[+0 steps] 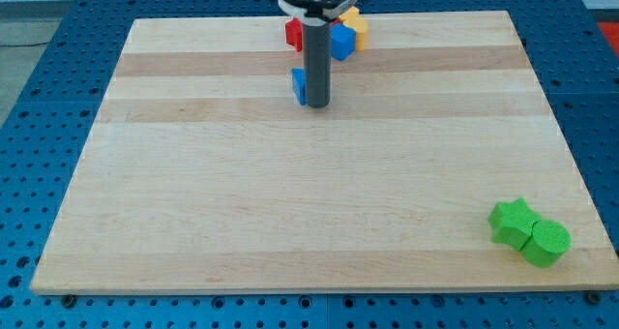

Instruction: Push the blue triangle into the blue cube

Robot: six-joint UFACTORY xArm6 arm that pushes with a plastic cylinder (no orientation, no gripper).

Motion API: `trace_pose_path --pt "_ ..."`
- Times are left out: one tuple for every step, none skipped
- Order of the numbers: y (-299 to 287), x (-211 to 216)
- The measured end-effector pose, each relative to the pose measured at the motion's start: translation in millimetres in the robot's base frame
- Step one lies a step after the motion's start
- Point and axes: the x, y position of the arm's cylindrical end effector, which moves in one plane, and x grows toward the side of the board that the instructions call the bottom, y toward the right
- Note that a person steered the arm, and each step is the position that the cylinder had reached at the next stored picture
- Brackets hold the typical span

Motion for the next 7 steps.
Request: trace_pose_path --pt "-16.1 12.8" --pt "-22.8 1.7" --pt "-14.5 -29.8" --pt "-5.8 -55.1" --pt "-5.8 -79.1" --pt "-5.8 -93.0" --pt "-5.8 -97.9"
